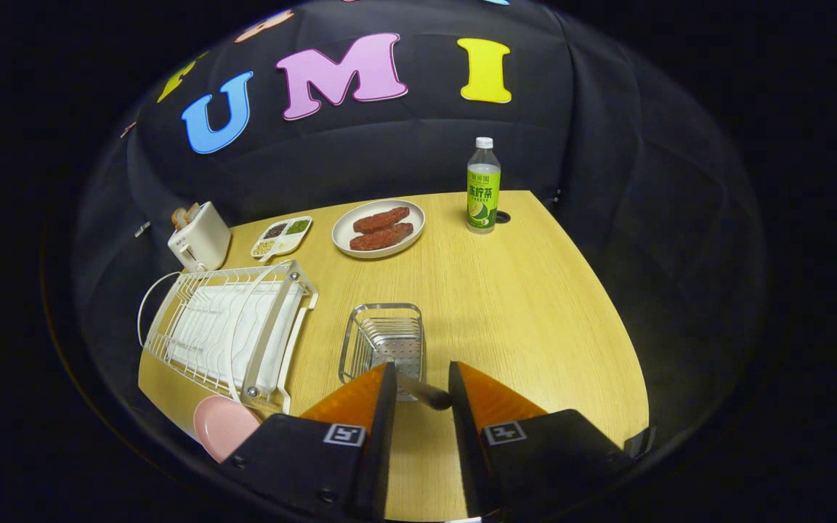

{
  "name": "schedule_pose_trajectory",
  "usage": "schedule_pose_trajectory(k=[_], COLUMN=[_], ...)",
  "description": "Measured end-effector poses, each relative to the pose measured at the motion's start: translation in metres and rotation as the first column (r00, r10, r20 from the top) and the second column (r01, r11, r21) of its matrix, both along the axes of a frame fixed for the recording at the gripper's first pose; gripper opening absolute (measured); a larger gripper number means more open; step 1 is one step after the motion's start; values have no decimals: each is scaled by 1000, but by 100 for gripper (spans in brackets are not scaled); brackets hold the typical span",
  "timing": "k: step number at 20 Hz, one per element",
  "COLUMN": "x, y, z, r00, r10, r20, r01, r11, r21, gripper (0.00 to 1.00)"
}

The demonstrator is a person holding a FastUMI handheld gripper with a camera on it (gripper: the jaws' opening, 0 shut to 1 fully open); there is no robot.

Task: Take the plate from the dish rack, then take the spoon from the basket and place it into the plate.

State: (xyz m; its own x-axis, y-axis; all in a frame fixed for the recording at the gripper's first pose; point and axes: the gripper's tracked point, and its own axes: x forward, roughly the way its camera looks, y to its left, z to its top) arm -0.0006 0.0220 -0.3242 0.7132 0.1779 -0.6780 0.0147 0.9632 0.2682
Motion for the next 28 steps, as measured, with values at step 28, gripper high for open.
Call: schedule_pose_trajectory(k=[28], x=[-36], y=[42], z=[154], r00=[981], r10=[83], r20=[174], r01=[-117], r11=[974], r21=[194], gripper=[9])
